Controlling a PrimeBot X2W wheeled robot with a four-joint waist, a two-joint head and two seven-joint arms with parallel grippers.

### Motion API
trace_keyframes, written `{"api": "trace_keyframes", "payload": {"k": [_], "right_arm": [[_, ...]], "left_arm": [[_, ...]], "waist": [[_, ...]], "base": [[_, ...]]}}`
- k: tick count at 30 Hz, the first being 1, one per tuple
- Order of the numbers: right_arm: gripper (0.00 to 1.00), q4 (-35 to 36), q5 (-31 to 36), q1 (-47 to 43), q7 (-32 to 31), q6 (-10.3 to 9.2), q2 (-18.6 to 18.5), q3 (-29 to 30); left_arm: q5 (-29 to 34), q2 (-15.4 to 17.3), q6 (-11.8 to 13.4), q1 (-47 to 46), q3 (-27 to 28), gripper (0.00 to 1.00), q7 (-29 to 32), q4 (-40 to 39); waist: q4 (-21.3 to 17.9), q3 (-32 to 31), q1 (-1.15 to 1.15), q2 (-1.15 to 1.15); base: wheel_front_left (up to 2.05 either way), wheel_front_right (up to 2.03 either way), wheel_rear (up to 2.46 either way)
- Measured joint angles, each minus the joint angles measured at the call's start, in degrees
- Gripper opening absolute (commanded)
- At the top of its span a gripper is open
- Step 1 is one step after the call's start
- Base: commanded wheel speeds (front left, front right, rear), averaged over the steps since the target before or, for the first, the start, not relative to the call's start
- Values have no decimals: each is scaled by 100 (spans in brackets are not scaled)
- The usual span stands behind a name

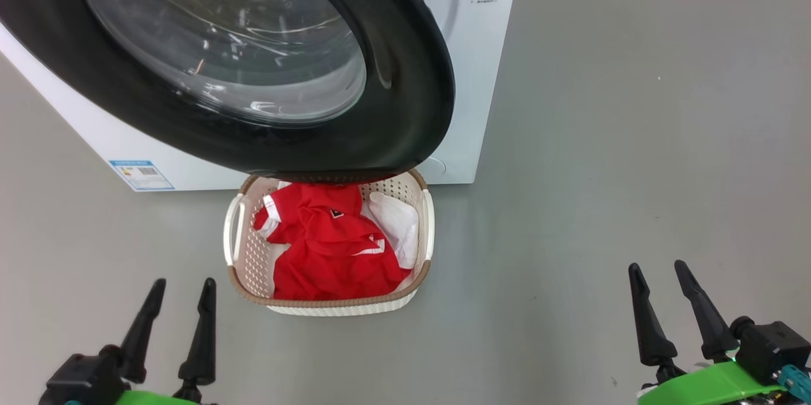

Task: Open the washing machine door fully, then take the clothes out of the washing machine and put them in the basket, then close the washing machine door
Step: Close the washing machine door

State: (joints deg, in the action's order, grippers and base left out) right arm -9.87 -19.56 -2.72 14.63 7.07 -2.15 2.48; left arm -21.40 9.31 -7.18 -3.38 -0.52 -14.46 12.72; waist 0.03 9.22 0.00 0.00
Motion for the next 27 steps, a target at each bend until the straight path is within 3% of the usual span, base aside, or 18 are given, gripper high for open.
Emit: {"api": "trace_keyframes", "payload": {"k": [8, 25, 27], "right_arm": [[100, 69, 3, -62, 0, 0, 0, 56], [99, 79, 19, -60, 0, 0, 1, 64], [33, 82, 16, -60, 0, 0, 1, 60]], "left_arm": [[567, -215, 0, 51, 210, 100, 0, -356], [622, -274, 0, 111, 196, 100, 0, -356], [622, -278, 0, 111, 176, 100, 0, -356]], "waist": [[4, 100, 0, 0], [31, 95, 0, 0], [50, 82, 0, 0]], "base": [[0, 0, 0], [0, 0, 0], [0, 0, 0]]}}
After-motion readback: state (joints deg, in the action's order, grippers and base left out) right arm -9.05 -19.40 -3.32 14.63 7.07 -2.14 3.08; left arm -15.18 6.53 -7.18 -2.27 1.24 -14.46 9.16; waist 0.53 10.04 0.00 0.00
